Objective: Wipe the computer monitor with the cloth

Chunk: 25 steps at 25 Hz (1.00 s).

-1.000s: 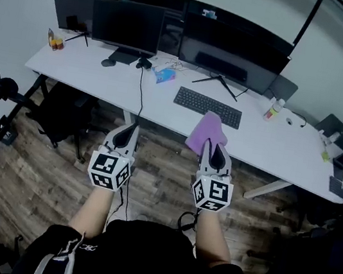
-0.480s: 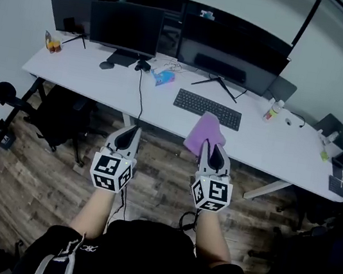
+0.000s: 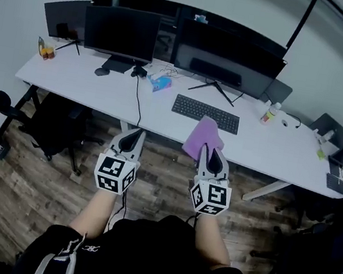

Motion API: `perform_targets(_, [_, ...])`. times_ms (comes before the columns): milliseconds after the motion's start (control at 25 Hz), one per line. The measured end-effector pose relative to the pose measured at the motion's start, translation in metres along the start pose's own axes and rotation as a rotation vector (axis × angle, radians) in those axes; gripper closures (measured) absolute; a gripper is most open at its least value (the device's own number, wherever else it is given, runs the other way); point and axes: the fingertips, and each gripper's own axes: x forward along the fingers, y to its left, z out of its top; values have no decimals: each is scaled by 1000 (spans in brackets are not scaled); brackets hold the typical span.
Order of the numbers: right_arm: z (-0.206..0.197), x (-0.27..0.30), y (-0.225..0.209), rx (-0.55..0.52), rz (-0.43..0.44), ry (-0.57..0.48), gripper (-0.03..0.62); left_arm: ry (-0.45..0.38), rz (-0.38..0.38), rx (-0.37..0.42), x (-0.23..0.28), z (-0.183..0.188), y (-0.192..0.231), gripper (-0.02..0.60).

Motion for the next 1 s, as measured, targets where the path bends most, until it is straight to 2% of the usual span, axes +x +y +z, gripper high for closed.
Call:
perform_targets(280, [-9,24,-20,14,-26,-10,518,12,-1,7,33,-5,8,571])
perform_targets(520, [-25,75,-42,33,-2,-10,517,26,-2,15,82,-12,17,571])
perform_targets(1000, [-38,206,-127,76,36,-15,517,48,25,27,235,-10,41,571])
